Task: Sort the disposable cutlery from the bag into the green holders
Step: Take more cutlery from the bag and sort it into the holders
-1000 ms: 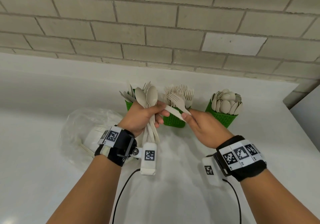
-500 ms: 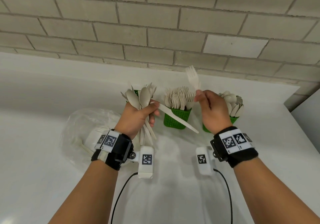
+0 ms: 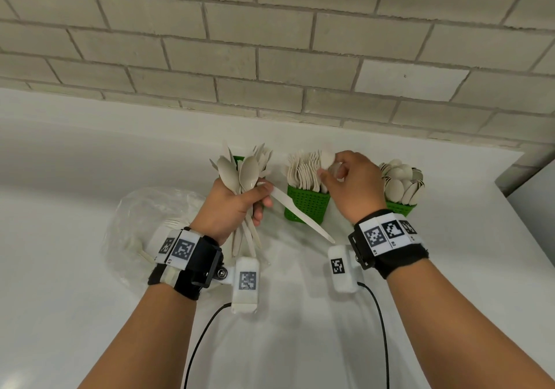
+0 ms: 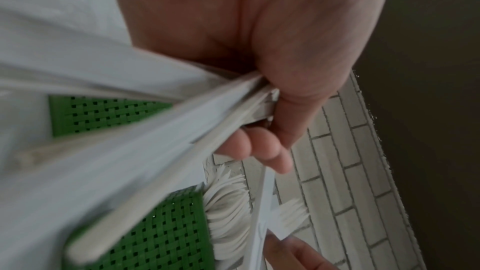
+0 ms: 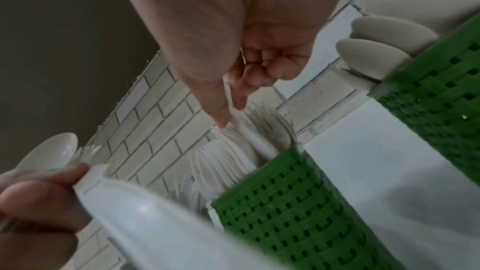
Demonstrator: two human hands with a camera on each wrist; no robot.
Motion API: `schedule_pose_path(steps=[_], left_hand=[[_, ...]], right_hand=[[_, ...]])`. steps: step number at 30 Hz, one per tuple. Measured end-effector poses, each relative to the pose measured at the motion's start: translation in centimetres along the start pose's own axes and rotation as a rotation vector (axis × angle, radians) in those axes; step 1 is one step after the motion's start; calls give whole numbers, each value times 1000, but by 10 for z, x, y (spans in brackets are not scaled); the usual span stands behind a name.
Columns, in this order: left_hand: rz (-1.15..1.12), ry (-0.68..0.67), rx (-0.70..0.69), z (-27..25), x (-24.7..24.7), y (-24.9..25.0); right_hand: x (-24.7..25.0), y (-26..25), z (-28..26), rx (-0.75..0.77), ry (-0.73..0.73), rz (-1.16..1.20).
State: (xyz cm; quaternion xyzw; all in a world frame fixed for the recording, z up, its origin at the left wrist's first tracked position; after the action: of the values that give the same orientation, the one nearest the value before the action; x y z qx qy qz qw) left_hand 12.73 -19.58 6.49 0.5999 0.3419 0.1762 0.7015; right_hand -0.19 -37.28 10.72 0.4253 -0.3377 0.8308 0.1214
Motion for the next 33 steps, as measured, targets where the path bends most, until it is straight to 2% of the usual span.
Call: schedule_pose_path(steps=[4, 7, 9, 11, 12, 13, 15, 16, 18, 20, 23, 26, 28, 30, 33], left_hand=[[-6, 1, -7, 0, 3, 3], [-10, 4, 1, 0, 3, 1], [-12, 7, 8, 0, 4, 0], [-9, 7, 12, 0, 5, 1], [-6, 5, 14, 0, 6, 2], [1, 5, 14, 0, 7, 4], [21, 5, 14, 1, 11, 6], [28, 4, 15, 2, 12, 6], [14, -16, 21, 2, 13, 9], [-17, -42, 20, 0, 13, 11], [-113, 13, 16, -4, 25, 14], [-287, 145, 27, -8, 52, 13], [-351, 194, 37, -12, 64, 12], [-400, 182, 46, -14, 66, 12], [-483, 144, 73, -16, 62, 10]], right_hand=[[7, 4, 0, -35, 19, 72], [16, -16, -3, 171, 88, 38], [-1, -24, -9, 267, -31, -126], [-30, -22, -20, 290, -245, -305], [-34, -21, -24, 281, -282, -331], [-29, -23, -25, 269, -254, -301], [-4, -40, -26, 263, -66, -134], [2, -49, -28, 265, -29, -34], [-7, -69, -33, 289, -176, 123], [-26, -83, -42, 304, -343, 154], [-36, -89, -38, 264, -408, 193], [-30, -91, -19, 185, -355, 217], [-21, -90, -1, 78, -255, 359], [-13, -95, 13, 38, -139, 499], [-23, -106, 25, 105, -49, 491]])
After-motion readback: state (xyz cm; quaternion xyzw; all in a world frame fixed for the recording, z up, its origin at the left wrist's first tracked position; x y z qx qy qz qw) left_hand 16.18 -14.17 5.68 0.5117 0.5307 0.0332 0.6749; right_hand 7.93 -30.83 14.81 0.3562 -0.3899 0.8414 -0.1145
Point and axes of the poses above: each hand's wrist, its own z-axis towards the middle knuckle, its own x-axis out of the back of the hand, y = z × x, the point moved 9 cm from there along z, towards the middle knuckle, and after that the axes turned 12 degrees about -z, right-handed, at the moved point
